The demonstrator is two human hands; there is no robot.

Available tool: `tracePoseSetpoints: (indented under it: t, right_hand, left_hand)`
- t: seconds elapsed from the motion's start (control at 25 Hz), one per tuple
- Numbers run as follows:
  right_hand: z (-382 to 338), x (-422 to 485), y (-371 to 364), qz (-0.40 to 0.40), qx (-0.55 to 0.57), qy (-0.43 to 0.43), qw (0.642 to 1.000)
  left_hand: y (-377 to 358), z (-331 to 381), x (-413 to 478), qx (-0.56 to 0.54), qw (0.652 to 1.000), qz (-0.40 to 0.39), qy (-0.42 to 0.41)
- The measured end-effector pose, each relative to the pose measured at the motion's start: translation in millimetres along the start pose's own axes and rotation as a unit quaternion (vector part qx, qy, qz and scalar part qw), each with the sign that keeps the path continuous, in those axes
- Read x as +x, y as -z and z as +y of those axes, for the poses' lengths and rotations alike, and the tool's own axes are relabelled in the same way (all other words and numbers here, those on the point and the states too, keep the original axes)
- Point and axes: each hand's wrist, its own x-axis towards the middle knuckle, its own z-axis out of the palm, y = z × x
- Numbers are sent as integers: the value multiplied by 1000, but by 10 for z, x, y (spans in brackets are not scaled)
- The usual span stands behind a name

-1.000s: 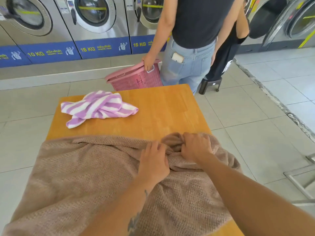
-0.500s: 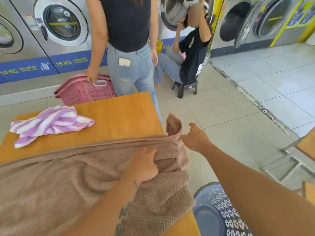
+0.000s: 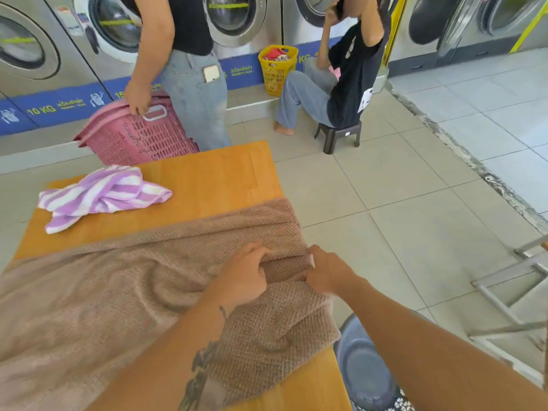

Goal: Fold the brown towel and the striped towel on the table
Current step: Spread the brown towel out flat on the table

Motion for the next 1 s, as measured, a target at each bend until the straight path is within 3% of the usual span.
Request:
tracePoseSetpoints:
  t: [0.16, 0.36, 0.44, 0.52, 0.6, 0.72, 0.88, 0.92, 1.0]
  right_hand:
    - [-172, -241, -158, 103, -61, 49, 992]
    - [-399, -897, -760, 55, 1, 198, 979]
    - [-379, -1206, -1093, 40, -87, 171, 981]
    - [-317, -1468, -1357, 64, -273, 100, 955]
    - [-314, -1629, -1491, 96, -327, 52, 939]
    - [-375, -1632, -1293, 128, -242, 18, 962]
    - [-473, -1559, -567, 50, -58, 39, 996]
    - [-492, -1561, -462, 77, -48, 46, 995]
    - [-516, -1572, -435, 210, -81, 66, 972]
  left_hand:
    - [-90, -163, -543, -8, 994, 101, -34]
    - [-441, -577, -1453, -35, 987, 140, -76]
    - [-681, -795, -1792, 10, 987, 131, -89]
    - [-891, -982, -2032, 97, 987, 96, -86]
    - [-917, -1033, -2165, 133, 982, 111, -80]
    - [-638, -825, -2185, 70, 986, 136, -73]
    - [-110, -632, -2073, -24, 969, 237, -69]
    - [-42, -617, -2052, 0, 963, 260, -69]
    - [31, -581, -1998, 58, 952, 297, -44]
